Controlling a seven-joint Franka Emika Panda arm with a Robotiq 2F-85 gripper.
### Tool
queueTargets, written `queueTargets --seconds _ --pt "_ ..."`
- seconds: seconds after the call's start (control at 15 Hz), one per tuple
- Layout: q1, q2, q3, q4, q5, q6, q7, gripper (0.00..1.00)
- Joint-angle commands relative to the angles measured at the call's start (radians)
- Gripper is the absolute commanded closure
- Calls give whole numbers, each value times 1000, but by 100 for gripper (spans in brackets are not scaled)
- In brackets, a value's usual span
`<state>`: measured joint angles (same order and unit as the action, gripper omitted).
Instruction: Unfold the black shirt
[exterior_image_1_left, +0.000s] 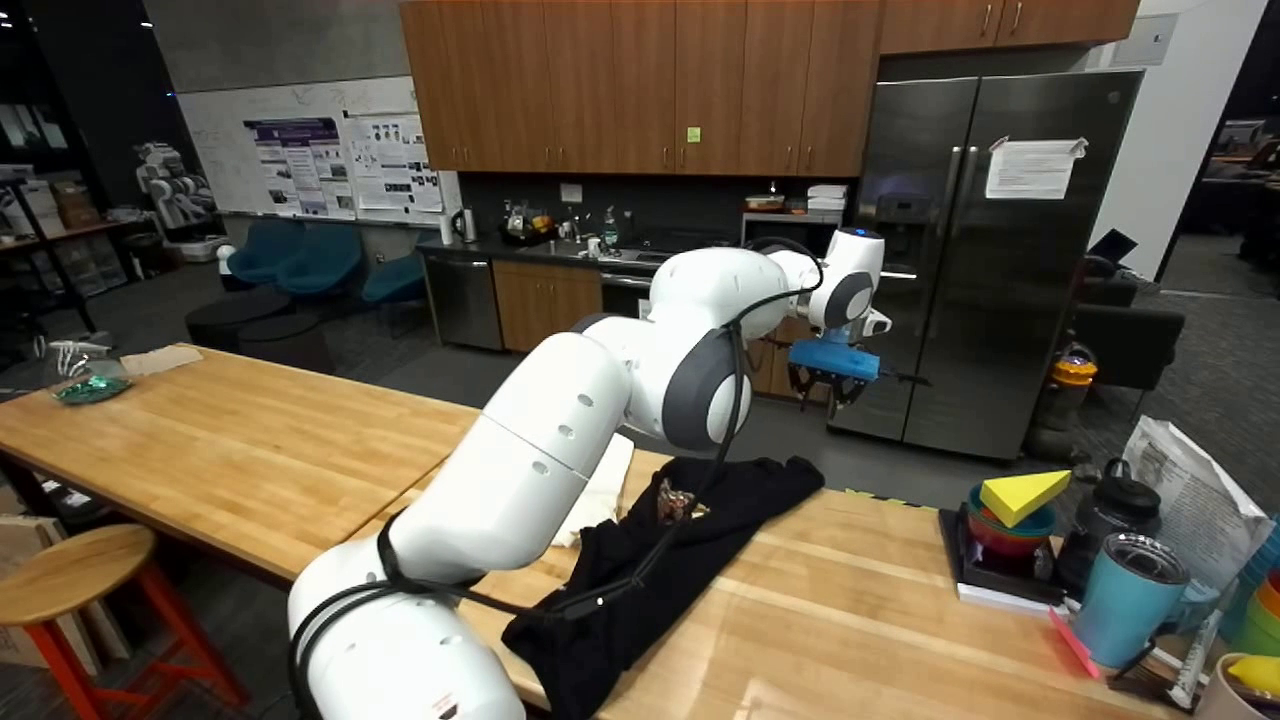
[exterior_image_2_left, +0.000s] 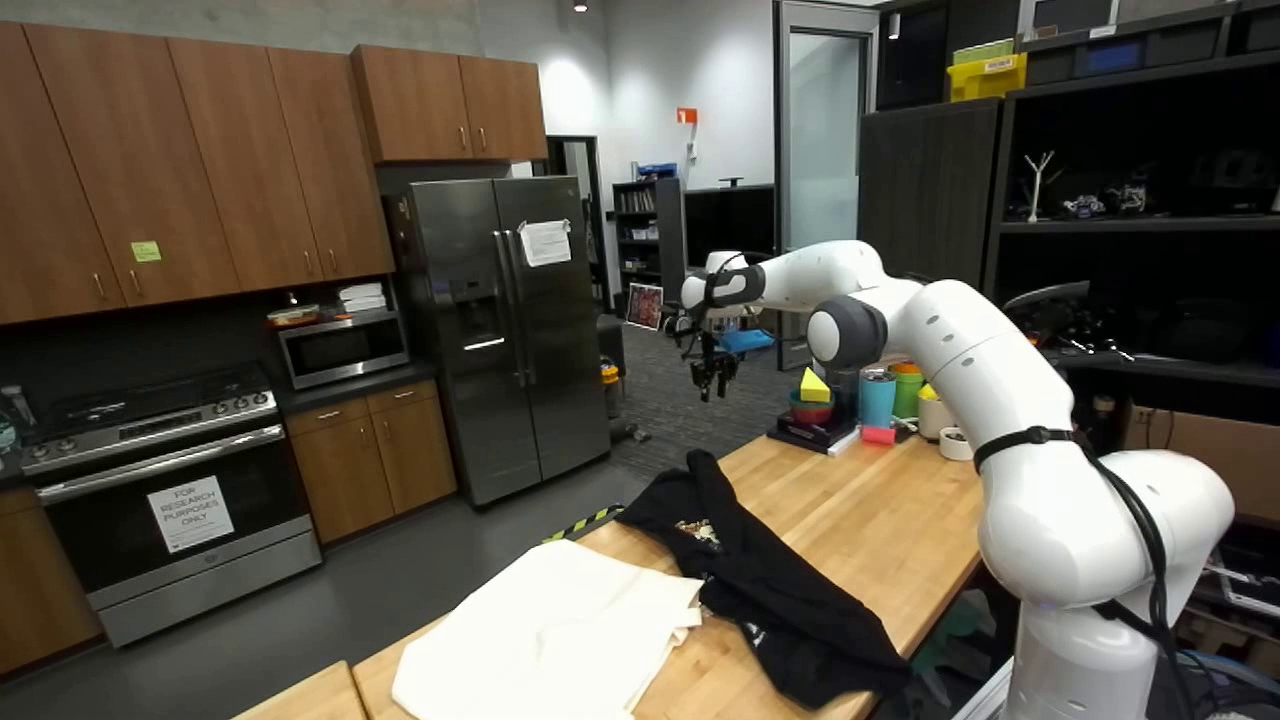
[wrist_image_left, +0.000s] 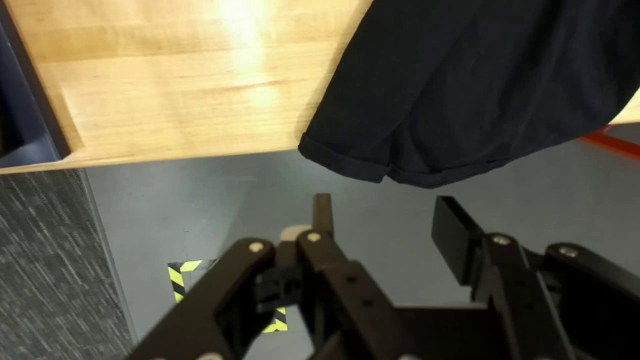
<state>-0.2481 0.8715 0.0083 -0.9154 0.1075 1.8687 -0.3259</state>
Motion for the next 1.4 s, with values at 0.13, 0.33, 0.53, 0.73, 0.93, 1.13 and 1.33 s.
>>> queueTargets --seconds 0.13,0.33,0.53,0.73,0.93,1.13,1.33 --pt "18 -144 8 -198 -62 -21 -219 2" --pt "41 -226 12 -350 -104 52 -320 0" --pt "54 -302 32 -489 -118 131 -383 0" --pt "71 -388 40 -634 -124 200 -421 0" --pt "96 -479 47 -782 -112 248 -401 0" --pt "128 -552 56 -908 -112 273 -382 0" --pt "162 -619 64 -1032 -106 305 -356 0"
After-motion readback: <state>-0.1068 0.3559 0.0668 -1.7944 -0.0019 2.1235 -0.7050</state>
